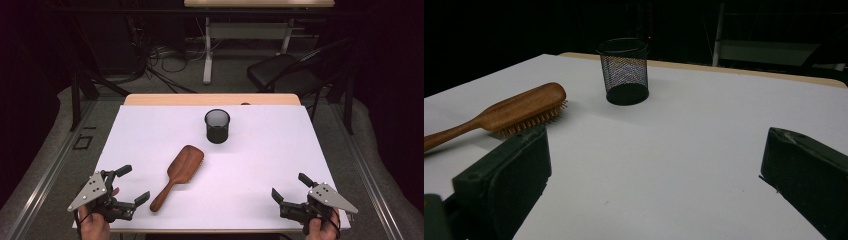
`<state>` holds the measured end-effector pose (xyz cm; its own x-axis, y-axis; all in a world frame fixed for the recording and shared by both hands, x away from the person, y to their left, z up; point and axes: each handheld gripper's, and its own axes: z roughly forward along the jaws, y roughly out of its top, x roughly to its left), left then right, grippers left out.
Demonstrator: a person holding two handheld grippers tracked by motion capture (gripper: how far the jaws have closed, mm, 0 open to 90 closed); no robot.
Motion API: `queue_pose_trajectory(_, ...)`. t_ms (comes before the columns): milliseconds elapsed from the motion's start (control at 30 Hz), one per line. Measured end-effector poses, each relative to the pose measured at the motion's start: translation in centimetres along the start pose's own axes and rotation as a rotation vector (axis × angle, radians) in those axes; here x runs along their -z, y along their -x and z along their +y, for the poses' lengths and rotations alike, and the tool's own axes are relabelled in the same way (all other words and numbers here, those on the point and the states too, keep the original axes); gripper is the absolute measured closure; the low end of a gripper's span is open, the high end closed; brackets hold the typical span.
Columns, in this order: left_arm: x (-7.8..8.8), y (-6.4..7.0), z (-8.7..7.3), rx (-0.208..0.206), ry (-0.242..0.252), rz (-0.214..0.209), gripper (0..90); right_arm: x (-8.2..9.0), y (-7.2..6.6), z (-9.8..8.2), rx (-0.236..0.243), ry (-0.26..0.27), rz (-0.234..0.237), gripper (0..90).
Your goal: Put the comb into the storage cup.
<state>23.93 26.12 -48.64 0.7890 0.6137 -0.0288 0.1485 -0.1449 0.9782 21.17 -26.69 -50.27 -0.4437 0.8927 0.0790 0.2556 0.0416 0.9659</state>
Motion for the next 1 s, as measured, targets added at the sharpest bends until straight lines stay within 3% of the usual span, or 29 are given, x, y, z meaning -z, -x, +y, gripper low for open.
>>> queue_pose_trajectory(200,-0.1,0.1,0.0,-0.001,-0.007,0.016,0.0,-0.1,0.1,-0.2,0.007,-0.007,0.004,0.0)
queue_pose_trajectory(333,-0.1,0.2,0.0,-0.003,-0.012,0.007,0.0,-0.2,0.0,-0.2,-0.011,-0.008,0.001,0.0)
queue_pose_trajectory(467,-0.4,0.3,-0.1,0.003,-0.01,0.0,0.0,-0.3,-0.1,-0.3,0.011,-0.016,0.012,0.0)
queue_pose_trajectory(733,-1.0,0.5,-0.1,0.002,-0.047,-0.013,0.0,-0.3,0.1,-0.6,-0.007,-0.027,0.003,0.0)
queue_pose_trajectory(1000,-1.4,0.1,-0.2,0.069,-0.072,-0.016,0.0,-0.2,0.1,-0.7,-0.014,-0.03,0.005,0.0)
